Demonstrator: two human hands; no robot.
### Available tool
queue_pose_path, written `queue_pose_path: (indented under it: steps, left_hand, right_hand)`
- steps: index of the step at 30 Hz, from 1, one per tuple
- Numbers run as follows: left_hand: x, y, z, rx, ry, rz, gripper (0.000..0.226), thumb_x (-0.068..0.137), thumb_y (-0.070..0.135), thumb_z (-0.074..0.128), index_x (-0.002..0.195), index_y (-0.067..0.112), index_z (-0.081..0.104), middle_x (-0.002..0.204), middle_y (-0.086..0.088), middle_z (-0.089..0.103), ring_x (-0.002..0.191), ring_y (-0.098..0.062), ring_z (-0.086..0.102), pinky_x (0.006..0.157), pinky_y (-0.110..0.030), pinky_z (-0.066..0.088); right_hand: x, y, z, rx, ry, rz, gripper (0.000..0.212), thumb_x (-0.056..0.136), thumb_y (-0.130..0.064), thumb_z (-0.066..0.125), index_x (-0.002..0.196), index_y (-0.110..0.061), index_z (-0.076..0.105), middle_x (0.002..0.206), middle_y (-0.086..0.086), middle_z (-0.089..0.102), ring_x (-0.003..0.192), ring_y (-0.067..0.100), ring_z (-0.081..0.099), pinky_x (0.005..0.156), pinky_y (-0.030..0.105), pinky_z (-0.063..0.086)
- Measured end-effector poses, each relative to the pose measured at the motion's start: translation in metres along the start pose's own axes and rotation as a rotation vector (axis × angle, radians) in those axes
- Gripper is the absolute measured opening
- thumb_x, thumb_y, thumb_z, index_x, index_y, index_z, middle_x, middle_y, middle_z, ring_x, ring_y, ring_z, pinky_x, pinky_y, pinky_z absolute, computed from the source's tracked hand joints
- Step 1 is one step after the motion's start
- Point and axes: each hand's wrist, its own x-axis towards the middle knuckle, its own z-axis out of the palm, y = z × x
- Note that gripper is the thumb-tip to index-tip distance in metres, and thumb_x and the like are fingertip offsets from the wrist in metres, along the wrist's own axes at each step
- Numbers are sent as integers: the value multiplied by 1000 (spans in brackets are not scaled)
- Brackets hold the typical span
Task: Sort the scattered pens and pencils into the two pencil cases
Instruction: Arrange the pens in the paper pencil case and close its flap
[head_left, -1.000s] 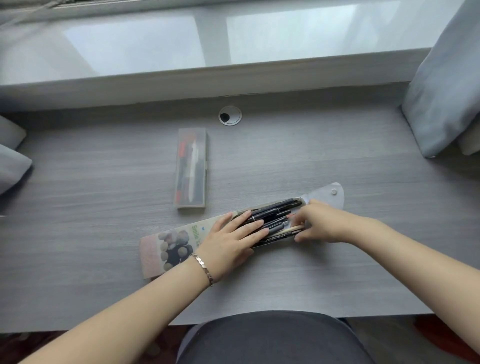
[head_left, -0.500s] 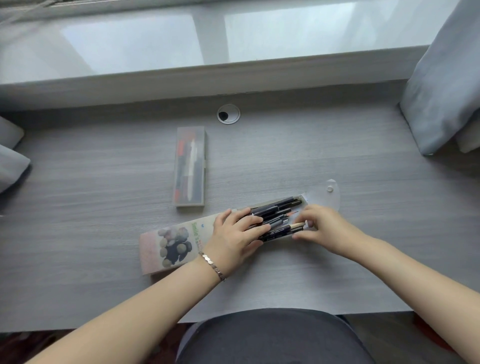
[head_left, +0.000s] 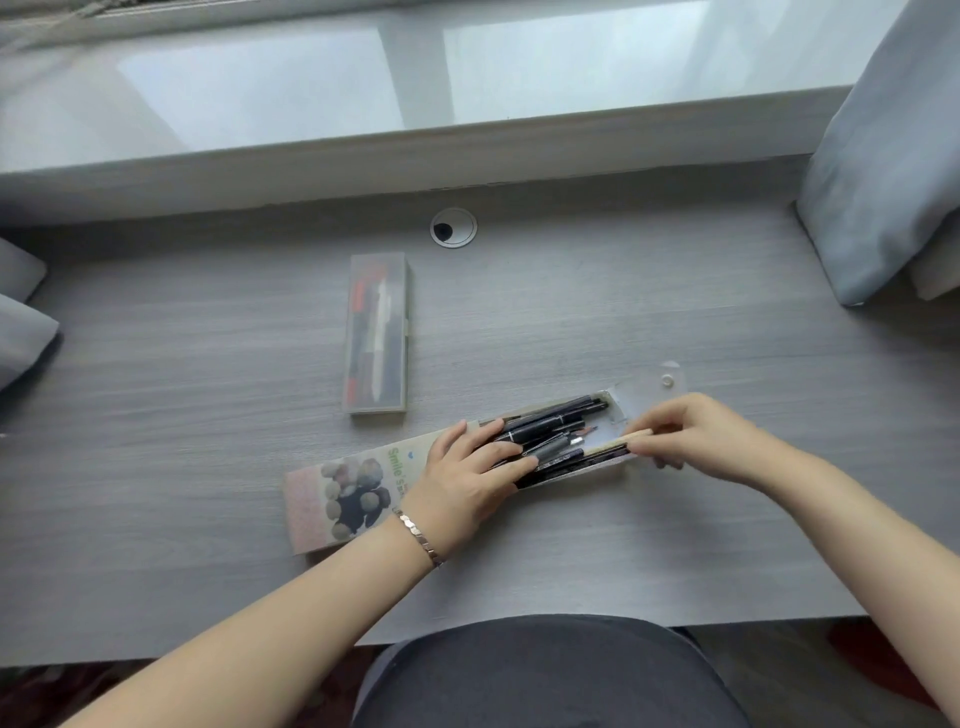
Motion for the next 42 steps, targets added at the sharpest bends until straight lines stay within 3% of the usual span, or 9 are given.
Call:
queue_pose_path:
  steps: [8, 16, 21, 25, 29, 31, 35, 39, 42]
  left_hand:
    - [3, 9, -1, -107, -49, -121, 29, 76, 28, 48, 105, 33, 51, 91, 9, 71, 112, -13, 47, 95, -37, 26]
    - [6, 18, -5, -195, -25, -208, 8, 75, 29, 51, 81, 27, 46, 84, 4, 69, 102, -16, 61, 99, -39, 37]
    - [13, 23, -16, -500, 59, -366, 15, 76, 25, 56, 81, 12, 62, 90, -2, 65, 103, -1, 52, 97, -21, 42]
    - [25, 23, -39, -812, 195, -751, 5, 77, 25, 64, 74, 22, 63, 85, 10, 60, 87, 5, 57, 84, -11, 45]
    - [34, 12, -55, -1062, 227, -1096, 21, 86, 5, 59, 72, 21, 59, 71, -1, 62, 71, -12, 59, 75, -30, 51]
    - [32, 8, -60, -1089, 201, -1152, 19, 88, 6, 57, 73, 19, 59, 69, -2, 62, 71, -15, 59, 72, -32, 51]
    - [25, 4, -62, -1150, 182, -1251, 19, 89, 7, 56, 73, 18, 57, 68, 0, 62, 56, -4, 64, 55, -19, 51]
    - [21, 2, -65, -1185, 164, -1301, 20, 89, 5, 56, 71, 15, 56, 66, -3, 59, 42, 2, 60, 44, -14, 49]
    - [20, -1, -65, -1216, 153, -1324, 19, 89, 3, 56, 71, 11, 55, 61, -3, 59, 40, 1, 59, 42, -15, 50]
  right_hand:
    - [-1, -19, 21, 630, 106, 0, 16, 87, 0, 54, 73, -7, 58, 58, 2, 55, 41, 3, 56, 41, 11, 45]
    - [8, -17, 57, 779, 97, -34, 31, 96, -18, 37, 80, -3, 58, 77, 7, 58, 43, 4, 57, 45, 13, 50]
    - [5, -8, 15, 886, 295, -168, 52, 63, -69, 57, 58, -18, 49, 60, -3, 67, 54, -1, 59, 56, 11, 48]
    - [5, -17, 6, 1006, 283, -209, 40, 78, -53, 41, 64, -16, 34, 38, -3, 50, 49, 10, 62, 72, 29, 58]
    - [11, -34, 15, 716, 278, -203, 29, 97, -38, 24, 79, -22, 40, 40, -12, 30, 34, 0, 28, 40, 23, 44]
    - [7, -44, 18, 455, 267, -281, 25, 98, -39, 24, 101, -30, 47, 58, -13, 40, 44, -1, 37, 48, 19, 35]
    - [3, -40, 34, -681, 240, -403, 42, 96, -29, 33, 138, -30, 34, 113, 3, 57, 99, 26, 58, 79, 33, 43]
    - [8, -26, 65, -1047, 356, -717, 34, 70, -24, 60, 103, -22, 69, 67, 4, 59, 54, 24, 60, 41, 25, 41]
    - [19, -17, 85, -1084, 397, -812, 36, 61, -23, 60, 94, -20, 71, 65, 2, 60, 54, 21, 58, 44, 22, 41]
